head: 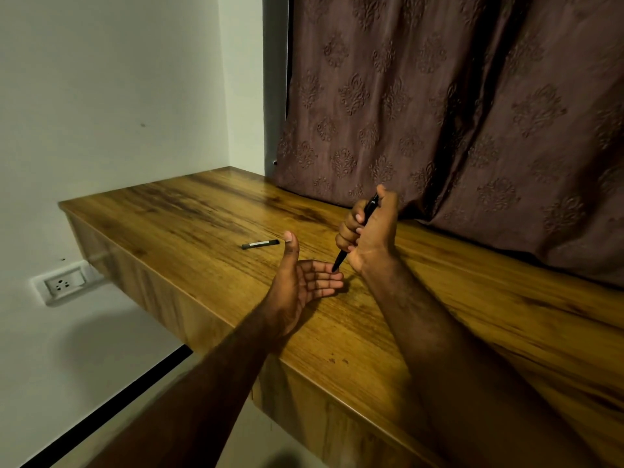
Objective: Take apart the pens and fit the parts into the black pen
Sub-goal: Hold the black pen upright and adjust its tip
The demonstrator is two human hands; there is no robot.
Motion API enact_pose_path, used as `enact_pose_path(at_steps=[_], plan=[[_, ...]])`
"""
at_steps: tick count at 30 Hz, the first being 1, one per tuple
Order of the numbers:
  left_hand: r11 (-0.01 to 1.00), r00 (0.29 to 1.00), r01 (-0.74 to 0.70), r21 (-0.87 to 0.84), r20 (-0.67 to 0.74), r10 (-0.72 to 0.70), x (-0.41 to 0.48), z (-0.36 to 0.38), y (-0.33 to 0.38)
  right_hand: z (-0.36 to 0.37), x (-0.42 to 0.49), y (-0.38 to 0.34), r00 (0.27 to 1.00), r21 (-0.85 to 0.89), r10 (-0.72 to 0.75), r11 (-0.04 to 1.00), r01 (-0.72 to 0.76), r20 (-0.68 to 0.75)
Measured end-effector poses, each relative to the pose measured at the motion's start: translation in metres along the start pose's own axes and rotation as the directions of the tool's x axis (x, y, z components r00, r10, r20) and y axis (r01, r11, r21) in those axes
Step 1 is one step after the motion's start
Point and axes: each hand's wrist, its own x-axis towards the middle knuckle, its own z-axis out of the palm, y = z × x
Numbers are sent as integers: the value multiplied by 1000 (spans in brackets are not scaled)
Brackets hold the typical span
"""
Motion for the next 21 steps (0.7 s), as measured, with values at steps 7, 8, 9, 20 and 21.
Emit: enact_pose_path(at_steps=[7,8,9,20,21], plan=[[1000,1000,-1,5,2,1,0,0,1,1,-1,0,1000,-11,-1,1000,1,6],[1000,1000,2,4,2,-2,0,0,1,1,-1,0,1000,-11,-3,1000,3,9],[1000,1000,6,3,2,-6,0,0,1,1,-2,0,1000,-12,-5,1000,5,10],[1000,1000,4,2,3,-4,0,0,0,2,-1,1,1000,-34,-11,999,11,22],[1000,1000,4,2,4,-5,0,0,0,3,-1,1,1000,-35,-11,999,12,20]])
